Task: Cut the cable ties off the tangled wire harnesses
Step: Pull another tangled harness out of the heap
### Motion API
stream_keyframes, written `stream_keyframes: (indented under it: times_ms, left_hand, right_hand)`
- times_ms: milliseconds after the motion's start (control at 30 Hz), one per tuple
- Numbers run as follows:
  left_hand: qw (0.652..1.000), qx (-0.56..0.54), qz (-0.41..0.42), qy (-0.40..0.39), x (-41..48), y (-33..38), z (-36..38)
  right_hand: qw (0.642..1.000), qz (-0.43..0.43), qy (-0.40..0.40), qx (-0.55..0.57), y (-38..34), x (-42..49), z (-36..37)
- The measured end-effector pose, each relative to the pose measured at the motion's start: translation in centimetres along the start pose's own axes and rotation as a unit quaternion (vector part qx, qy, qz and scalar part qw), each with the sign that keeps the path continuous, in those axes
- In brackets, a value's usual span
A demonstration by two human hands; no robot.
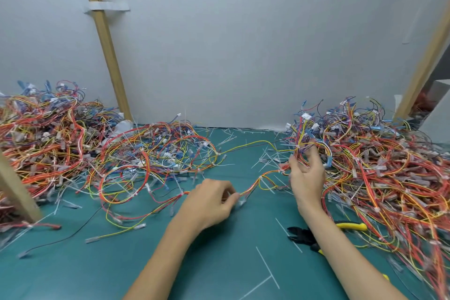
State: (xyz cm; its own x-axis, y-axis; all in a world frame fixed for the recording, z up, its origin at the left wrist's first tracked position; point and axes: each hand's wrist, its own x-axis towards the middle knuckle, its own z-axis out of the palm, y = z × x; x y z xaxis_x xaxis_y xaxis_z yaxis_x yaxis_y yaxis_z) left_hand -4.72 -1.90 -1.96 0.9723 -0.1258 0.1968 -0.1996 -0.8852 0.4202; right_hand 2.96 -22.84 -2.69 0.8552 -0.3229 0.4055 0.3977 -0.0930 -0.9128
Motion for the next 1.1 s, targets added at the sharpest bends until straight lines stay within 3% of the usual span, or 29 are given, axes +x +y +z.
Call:
stream_keyframes:
  times_ms: [133,200,267,367,467,667,767,933,1100]
  left_hand:
    - [0.994,0.093,-0.032,-0.043,-0.2,-2.0,-2.4]
    - [0.976,0.207,-0.062,-0.023,0.0,-2.5,-3.0]
    - [0.965,0.244,-0.093,0.029,0.1,-2.5,-2.8]
    - [0.981,0.102,-0.098,0.137,0.2,-1.4,-1.7]
    - [0.972,-0.078,-0.038,0.218,0.4,0.0,-1.0]
    - [0.927,-0.306,-0.019,0.217,-0.2,2.9,0.9]
    - [0.931,-0.311,0.0,0.191,-0.3,3.3,1.8]
    - [0.954,-0.173,0.089,0.227,0.0,2.3,2.1]
    - [0.941,-0.147,0.044,0.303,0.6,2.1,2.4]
  right_hand:
    - [0.998,-0.017,0.052,-0.021,0.3,0.0,0.2]
    - [0.997,-0.028,0.07,-0.016,0.1,0.0,0.0]
    - [0.996,-0.034,0.077,-0.012,0.2,0.2,-0.2]
    - [0.997,-0.016,0.073,-0.004,0.1,0.1,-0.3]
    - [0.998,-0.027,0.058,0.019,-0.4,-0.1,-0.1]
    - [0.998,-0.008,0.032,0.06,-0.5,-0.2,0.0]
    - [0.998,-0.014,-0.007,0.061,-2.0,0.6,-0.7]
    - [0.995,0.007,-0.048,0.087,-7.4,3.8,-2.9]
    - [0.988,0.017,-0.115,0.099,-12.2,6.8,-4.0]
